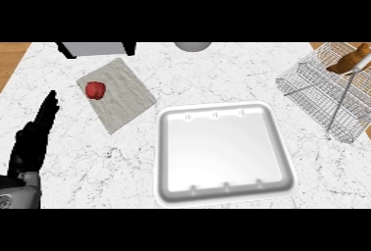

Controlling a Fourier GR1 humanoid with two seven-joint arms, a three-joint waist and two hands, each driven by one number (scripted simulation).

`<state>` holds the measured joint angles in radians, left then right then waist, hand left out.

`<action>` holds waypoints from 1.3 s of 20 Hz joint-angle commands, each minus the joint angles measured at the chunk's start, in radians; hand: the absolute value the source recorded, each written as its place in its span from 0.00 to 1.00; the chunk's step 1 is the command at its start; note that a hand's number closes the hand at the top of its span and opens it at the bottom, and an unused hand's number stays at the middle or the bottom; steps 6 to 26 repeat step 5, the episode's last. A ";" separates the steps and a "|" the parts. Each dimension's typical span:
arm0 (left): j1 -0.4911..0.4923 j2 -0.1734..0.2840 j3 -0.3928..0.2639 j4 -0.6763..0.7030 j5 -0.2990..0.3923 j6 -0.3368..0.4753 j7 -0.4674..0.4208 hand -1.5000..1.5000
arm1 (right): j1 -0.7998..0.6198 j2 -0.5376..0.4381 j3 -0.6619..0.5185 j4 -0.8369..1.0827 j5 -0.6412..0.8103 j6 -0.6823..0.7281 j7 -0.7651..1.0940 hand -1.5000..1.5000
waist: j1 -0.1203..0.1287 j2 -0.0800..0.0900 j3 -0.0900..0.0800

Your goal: Pick the croissant from the tray and place it in the tiered basket

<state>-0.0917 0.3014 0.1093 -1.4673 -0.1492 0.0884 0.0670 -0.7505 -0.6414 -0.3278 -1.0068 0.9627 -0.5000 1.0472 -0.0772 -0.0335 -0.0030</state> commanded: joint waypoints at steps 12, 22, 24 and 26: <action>0.070 -0.005 0.012 -0.025 -0.005 0.014 -0.010 0.50 | 0.306 0.067 -0.041 -0.492 -0.076 0.066 0.094 0.00 | -0.039 -0.008 0.000; 0.070 -0.005 0.012 -0.025 -0.005 0.014 -0.010 0.50 | 0.306 0.067 -0.041 -0.492 -0.076 0.066 0.094 0.00 | -0.039 -0.008 0.000; 0.070 -0.005 0.012 -0.025 -0.005 0.014 -0.010 0.50 | 0.306 0.067 -0.041 -0.492 -0.076 0.066 0.094 0.00 | -0.039 -0.008 0.000; 0.070 -0.005 0.012 -0.025 -0.005 0.014 -0.010 0.50 | 0.306 0.067 -0.041 -0.492 -0.076 0.066 0.094 0.00 | -0.039 -0.008 0.000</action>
